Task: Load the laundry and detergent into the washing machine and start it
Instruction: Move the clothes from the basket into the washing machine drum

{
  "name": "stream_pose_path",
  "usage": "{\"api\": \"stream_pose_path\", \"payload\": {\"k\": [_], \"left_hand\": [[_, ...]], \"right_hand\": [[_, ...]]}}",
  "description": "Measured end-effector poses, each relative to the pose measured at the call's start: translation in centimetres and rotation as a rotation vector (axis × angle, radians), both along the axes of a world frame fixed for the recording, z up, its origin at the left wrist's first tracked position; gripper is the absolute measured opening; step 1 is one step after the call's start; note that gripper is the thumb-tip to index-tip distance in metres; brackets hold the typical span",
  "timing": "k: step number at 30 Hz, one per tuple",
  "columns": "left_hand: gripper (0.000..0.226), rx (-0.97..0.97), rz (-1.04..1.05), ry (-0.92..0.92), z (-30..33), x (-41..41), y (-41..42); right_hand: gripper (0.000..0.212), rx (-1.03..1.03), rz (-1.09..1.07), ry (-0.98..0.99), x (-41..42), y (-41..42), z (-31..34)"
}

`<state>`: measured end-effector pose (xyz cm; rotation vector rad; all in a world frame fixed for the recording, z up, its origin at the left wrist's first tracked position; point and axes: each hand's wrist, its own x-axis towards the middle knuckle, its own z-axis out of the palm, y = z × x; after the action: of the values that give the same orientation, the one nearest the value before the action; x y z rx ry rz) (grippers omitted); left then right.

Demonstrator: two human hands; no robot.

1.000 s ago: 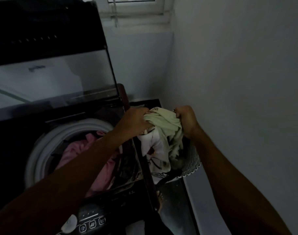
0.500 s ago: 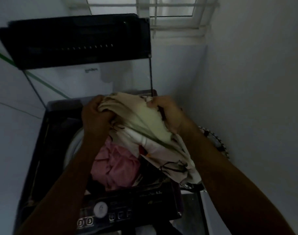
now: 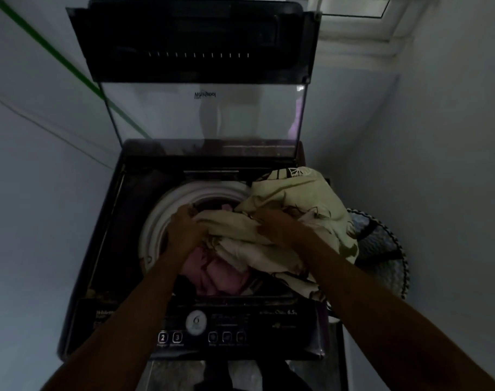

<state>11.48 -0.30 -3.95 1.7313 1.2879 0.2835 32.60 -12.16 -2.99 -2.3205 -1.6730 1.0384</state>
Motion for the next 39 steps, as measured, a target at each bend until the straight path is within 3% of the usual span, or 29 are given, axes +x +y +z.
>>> {"api": "stream_pose_path", "payload": {"k": [1, 3, 5, 8, 10, 12, 18, 21, 24, 26, 27, 30, 32, 35, 39], "left_hand": [[0.050, 0.074, -0.047, 0.024, 0.4, 0.5, -0.4], [0.045, 0.095, -0.185, -0.042, 0.8, 2.1, -1.2], [0.033, 0.051, -0.310, -0.088, 1.2, 3.8, -2.1], [0.050, 0.066, -0.433, -0.112, 1.3, 6.6, -3.5], [0.057, 0.117, -0.510, -0.106, 1.3, 8.6, -4.4], [0.062, 0.109, -0.576, -0.089, 1.7, 10.6, -5.1], [0.059, 0.227, -0.666, -0.085, 1.6, 14.6, -6.5], [0.059, 0.199, -0.654, -0.041, 1.3, 14.9, -6.7], [0.057, 0.202, -0.622, -0.045, 1.4, 14.8, -6.5], [0.054, 0.211, -0.572, -0.017, 1.5, 14.2, -5.9], [0.053, 0.205, -0.548, 0.012, 1.8, 13.6, -5.5], [0.054, 0.184, -0.486, 0.075, 1.4, 10.8, -3.5], [0.058, 0.155, -0.415, 0.125, 0.9, 8.9, -1.9], [0.043, 0.049, -0.325, 0.110, 0.1, 6.0, 0.1], [0.025, -0.060, -0.303, -0.006, 1.5, 2.8, 0.8]], "right_hand": [[0.045, -0.008, 0.001, -0.016, -0.1, 0.0, -0.5], [0.041, 0.090, 0.005, 0.004, -0.3, -0.1, -0.1], [0.028, 0.304, -0.118, 0.088, -0.2, -0.1, 1.4], [0.024, 0.644, -0.362, -0.002, 2.2, -0.9, 3.3], [0.035, 0.608, -0.453, -0.136, 5.3, -2.0, 2.9], [0.060, 0.459, -0.477, -0.205, 8.5, -3.6, 1.8], [0.106, 0.116, -0.303, 0.250, 12.4, -9.1, 0.1], [0.118, 0.074, -0.344, 0.178, 13.2, -10.7, -3.3], [0.092, 0.104, -0.449, 0.251, 12.7, -10.1, -5.2], [0.058, 0.159, -0.493, 0.168, 11.3, -9.2, -2.1], [0.051, 0.183, -0.519, 0.101, 10.7, -8.7, -0.6], [0.049, 0.254, -0.621, 0.071, 9.3, -7.4, 2.5], [0.036, 0.283, -0.596, 0.027, 8.0, -6.0, 4.8], [0.015, 0.404, -0.561, 0.107, 4.9, -3.0, 9.0], [0.026, 0.458, -0.424, 0.169, 0.5, 2.8, 10.3]]}}
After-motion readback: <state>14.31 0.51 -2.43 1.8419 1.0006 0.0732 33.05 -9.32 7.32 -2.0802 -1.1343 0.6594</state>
